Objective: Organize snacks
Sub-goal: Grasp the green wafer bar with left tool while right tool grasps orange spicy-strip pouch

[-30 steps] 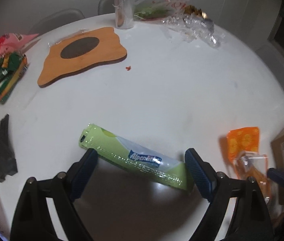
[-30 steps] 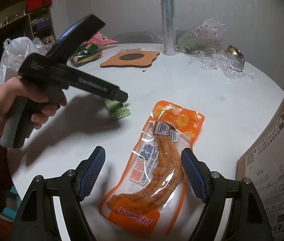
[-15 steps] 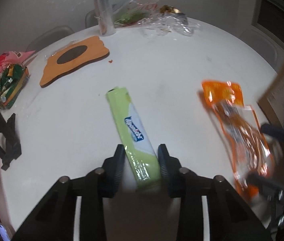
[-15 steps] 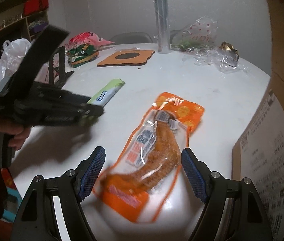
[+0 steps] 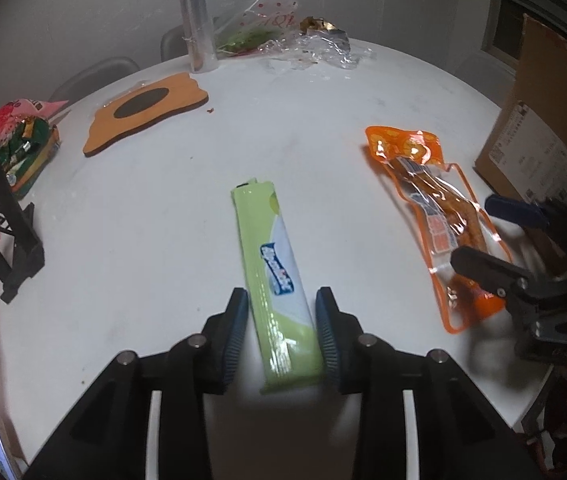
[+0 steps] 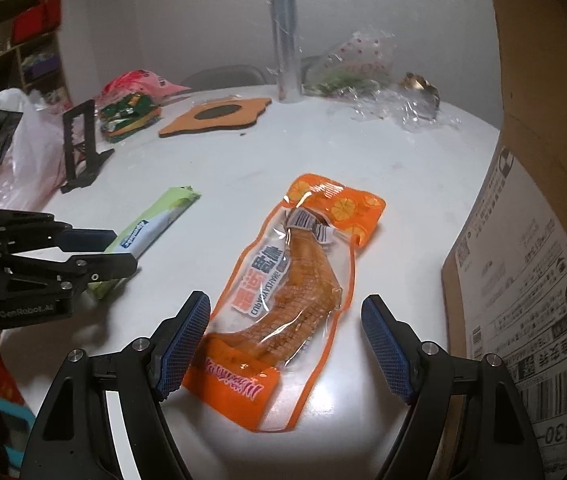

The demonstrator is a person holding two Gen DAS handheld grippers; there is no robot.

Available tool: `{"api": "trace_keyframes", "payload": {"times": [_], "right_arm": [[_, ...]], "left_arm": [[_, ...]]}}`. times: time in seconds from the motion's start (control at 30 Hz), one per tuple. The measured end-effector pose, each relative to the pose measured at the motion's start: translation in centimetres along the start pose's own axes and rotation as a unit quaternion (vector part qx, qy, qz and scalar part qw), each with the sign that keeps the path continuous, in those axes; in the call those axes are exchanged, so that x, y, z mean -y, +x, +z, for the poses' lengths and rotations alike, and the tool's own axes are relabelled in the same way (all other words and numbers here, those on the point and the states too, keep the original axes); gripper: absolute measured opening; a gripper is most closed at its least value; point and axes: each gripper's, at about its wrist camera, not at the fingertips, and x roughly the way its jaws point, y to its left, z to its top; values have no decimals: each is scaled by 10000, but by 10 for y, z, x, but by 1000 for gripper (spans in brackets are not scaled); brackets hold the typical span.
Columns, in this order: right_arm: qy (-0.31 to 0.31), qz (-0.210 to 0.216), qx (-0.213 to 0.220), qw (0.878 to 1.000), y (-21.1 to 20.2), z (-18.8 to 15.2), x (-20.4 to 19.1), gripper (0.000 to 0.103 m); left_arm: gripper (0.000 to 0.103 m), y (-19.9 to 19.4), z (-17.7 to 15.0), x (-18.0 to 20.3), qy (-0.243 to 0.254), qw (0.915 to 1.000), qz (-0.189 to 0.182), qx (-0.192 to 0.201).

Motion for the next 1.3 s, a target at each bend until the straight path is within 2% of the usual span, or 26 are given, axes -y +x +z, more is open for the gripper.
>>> {"api": "trace_keyframes", "payload": {"times": [0.2, 0.27, 0.47, 0.53, 0.57, 0.67, 0.7, 0.77, 0.9, 1.07, 1.17, 1.3], "right_arm": [[-28, -5, -255, 9997, 13, 11, -4, 77], [-38, -12, -344, 9994, 20, 15, -5, 78], [-95, -91, -485, 9987, 33, 24, -11, 79], [-196, -144, -540, 9982, 37, 27, -16, 77], [-295, -253, -553, 9977, 39, 28, -19, 71], [-429, -258, -515, 9974, 40, 30, -23, 68], [-453, -269, -503, 9973, 39, 30, -23, 63], [-461, -219, -486, 9975, 38, 30, -24, 59], [-476, -137, -471, 9977, 35, 30, -23, 59], [-635, -141, -251, 9976, 20, 35, -29, 59], [-712, 116, -94, 9973, 1, 41, -35, 59], [-950, 216, 194, 9951, -29, 51, -48, 59]], "left_arm": [[32, 8, 10, -4, -40, 9999, -68, 70], [28, 9, 10, -4, -34, 9999, -51, 101], [27, 8, 7, -7, 19, 9997, -110, 197], [27, 8, 6, -8, 25, 9997, -130, 217], [27, 7, 6, -9, 24, 9997, -134, 226], [26, 6, 5, -11, 11, 9995, -163, 283], [26, 5, 5, -11, 0, 9994, -180, 300], [26, 3, 4, -13, -31, 9992, -220, 345], [25, -3, 5, -18, -88, 9988, -218, 432], [25, -16, 7, -25, -134, 9980, -180, 591], [25, -32, 11, -29, -180, 9965, -137, 803], [24, -52, 16, -33, -167, 9942, -24, 1063]]}}
